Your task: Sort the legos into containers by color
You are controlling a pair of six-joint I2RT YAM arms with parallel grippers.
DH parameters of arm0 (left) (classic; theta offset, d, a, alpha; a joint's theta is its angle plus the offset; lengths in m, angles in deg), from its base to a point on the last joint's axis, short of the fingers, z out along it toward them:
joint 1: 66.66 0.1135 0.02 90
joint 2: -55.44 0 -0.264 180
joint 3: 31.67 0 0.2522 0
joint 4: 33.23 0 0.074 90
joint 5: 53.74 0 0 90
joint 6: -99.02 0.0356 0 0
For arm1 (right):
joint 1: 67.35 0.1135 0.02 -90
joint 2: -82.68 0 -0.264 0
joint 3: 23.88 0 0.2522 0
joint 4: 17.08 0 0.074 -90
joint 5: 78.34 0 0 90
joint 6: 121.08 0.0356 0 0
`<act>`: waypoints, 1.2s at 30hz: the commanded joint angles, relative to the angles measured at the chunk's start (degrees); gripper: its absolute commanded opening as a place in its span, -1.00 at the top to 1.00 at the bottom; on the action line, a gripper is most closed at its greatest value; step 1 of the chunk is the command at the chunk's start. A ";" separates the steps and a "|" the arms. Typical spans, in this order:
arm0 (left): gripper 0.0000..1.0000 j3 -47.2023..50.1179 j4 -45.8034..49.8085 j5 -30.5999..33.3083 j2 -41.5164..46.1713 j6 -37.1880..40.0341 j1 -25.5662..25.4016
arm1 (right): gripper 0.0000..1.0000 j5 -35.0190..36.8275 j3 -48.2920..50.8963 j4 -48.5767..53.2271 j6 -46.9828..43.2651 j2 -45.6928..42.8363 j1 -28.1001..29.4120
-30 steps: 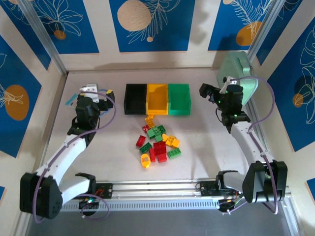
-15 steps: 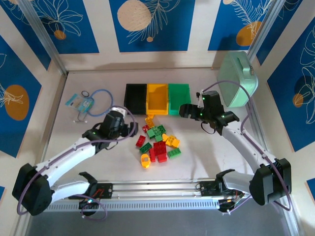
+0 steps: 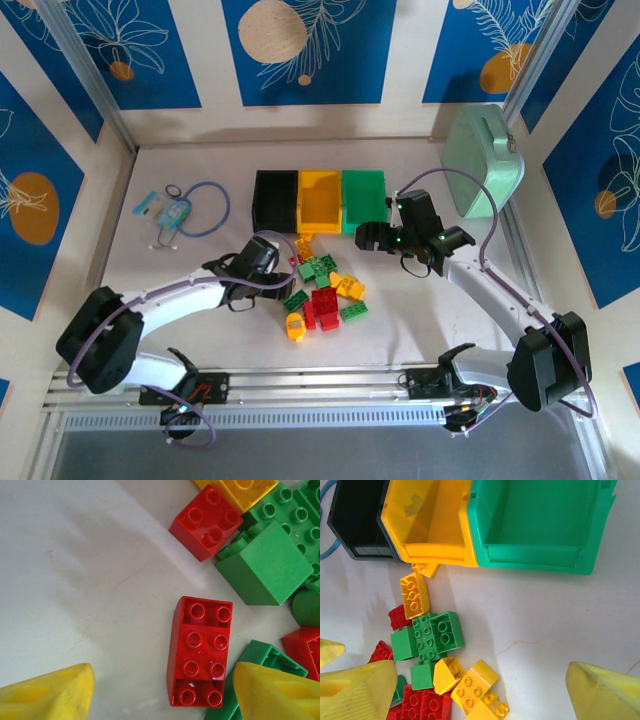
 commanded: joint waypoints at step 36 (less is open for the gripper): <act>-0.17 -8.28 -2.74 -4.47 -13.19 -1.42 -3.83 | -0.76 0.95 2.29 -0.75 0.66 0.77 1.72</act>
